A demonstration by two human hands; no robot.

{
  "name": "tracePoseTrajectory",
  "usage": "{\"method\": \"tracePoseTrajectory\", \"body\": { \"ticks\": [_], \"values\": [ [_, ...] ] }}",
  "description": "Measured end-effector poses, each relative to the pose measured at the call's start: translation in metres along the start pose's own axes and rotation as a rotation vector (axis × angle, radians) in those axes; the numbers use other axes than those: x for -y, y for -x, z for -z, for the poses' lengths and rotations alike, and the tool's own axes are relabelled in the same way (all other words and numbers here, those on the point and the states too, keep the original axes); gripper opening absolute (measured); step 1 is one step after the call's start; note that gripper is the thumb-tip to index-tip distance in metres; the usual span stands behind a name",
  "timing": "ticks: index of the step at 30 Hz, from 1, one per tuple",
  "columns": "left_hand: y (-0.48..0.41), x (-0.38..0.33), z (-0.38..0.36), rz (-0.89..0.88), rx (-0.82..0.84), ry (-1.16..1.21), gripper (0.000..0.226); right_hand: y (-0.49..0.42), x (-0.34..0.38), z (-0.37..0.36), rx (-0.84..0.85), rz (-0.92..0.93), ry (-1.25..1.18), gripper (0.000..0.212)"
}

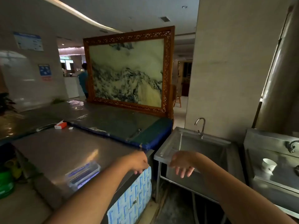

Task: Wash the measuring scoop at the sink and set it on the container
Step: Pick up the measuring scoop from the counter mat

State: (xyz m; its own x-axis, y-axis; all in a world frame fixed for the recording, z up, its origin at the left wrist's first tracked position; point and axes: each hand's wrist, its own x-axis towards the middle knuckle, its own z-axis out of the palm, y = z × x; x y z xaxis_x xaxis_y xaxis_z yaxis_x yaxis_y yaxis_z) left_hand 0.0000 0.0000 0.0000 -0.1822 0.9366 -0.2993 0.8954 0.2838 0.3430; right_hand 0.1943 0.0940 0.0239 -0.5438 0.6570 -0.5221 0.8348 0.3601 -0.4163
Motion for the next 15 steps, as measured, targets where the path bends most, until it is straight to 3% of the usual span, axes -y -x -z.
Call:
{"method": "tracePoseTrajectory", "body": {
  "ticks": [5,15],
  "values": [
    [-0.058,0.009,0.008,0.057,0.131,0.019,0.037,-0.059,-0.008,0.025,0.114,-0.039,0.041,0.042],
    [-0.25,0.056,0.059,0.066,0.124,0.048,0.034,-0.239,-0.006,0.11,0.116,0.013,0.0,0.038]
  ]
}}
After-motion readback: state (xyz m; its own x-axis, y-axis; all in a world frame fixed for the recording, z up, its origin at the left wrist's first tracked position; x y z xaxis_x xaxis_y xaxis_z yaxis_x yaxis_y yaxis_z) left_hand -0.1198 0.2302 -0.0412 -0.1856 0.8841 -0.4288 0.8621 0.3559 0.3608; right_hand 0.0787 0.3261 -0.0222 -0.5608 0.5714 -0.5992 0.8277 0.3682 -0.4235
